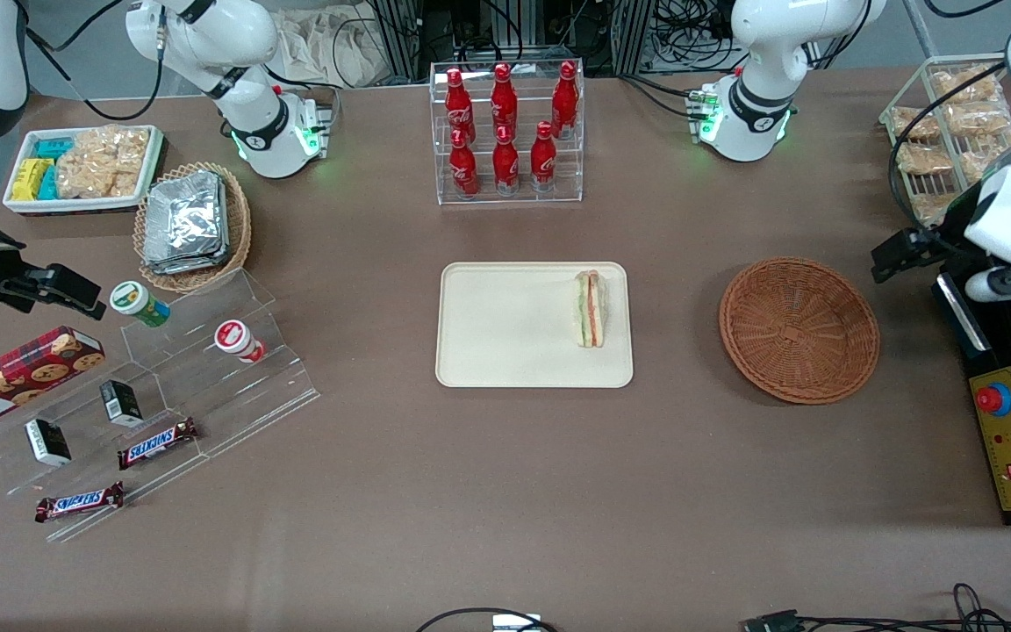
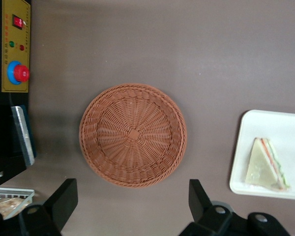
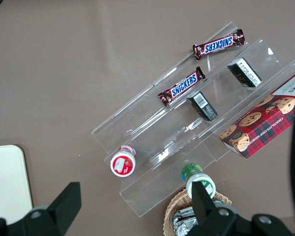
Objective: Place sandwich from basket to tray
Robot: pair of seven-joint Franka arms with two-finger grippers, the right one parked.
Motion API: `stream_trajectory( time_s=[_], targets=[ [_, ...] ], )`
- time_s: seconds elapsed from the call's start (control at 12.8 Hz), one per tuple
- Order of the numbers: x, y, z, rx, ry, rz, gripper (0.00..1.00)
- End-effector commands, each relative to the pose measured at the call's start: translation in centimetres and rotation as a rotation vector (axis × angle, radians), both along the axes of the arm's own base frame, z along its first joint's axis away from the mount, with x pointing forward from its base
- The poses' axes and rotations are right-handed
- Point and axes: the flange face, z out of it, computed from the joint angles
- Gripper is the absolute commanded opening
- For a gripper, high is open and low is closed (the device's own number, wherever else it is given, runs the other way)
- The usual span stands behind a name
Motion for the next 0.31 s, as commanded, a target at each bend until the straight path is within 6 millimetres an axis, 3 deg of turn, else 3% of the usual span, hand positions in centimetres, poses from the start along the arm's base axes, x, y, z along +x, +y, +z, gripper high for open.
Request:
stream_trajectory(
  time_s=[0.0,0.23],
  targets=[
    [-1.1,-0.22,2.54,-0.014,0.008,-0.048,1.0],
    [-1.48,-0.29,3.04,-0.014,0.004,-0.049,1.0]
  ],
)
